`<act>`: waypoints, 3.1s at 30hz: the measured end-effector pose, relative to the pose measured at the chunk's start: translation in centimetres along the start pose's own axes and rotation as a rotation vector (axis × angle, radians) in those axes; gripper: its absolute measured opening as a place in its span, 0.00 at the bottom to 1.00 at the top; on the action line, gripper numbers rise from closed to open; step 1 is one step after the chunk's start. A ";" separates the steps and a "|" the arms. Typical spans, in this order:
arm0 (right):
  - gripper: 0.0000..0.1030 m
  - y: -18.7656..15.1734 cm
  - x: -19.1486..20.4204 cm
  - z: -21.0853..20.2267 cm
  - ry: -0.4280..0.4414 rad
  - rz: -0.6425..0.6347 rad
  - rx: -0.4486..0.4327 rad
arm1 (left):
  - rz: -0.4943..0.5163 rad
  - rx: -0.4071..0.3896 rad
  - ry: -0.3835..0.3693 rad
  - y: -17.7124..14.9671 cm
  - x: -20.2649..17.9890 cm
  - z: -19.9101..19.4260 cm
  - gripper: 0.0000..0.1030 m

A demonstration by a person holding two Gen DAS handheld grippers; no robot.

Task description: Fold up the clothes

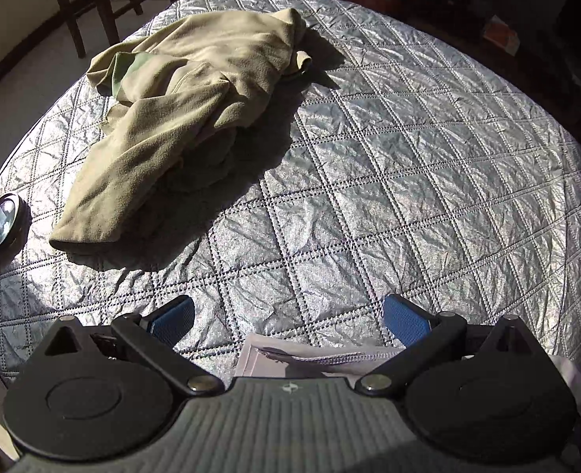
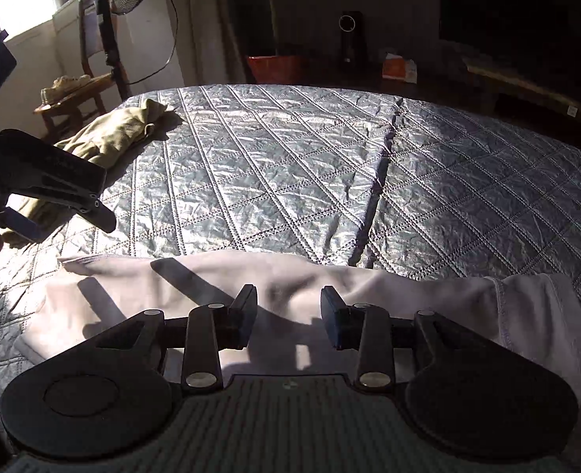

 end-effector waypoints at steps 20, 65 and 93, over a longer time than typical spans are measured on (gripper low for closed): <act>0.47 -4.0 -8.0 -6.2 -0.141 -0.083 -0.037 | 0.263 0.006 0.022 -8.0 -7.6 0.0 1.00; 0.22 -2.1 -8.6 1.4 -0.187 -0.125 0.000 | 0.119 -0.137 0.112 -4.9 -9.6 -1.0 0.99; 0.64 -11.7 -19.4 -6.5 0.000 1.237 -0.073 | 0.336 -0.143 0.036 -7.2 -15.0 -0.5 0.99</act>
Point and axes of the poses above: each gripper's, at about its wrist camera, not at the fingertips, and z roughly the way its jaws point, x to its left, y to its top, the point moved 4 cm from there along z, roughly the way its jaws point, and after that the axes turned 9 degrees about -x, right-handed, at the moved point
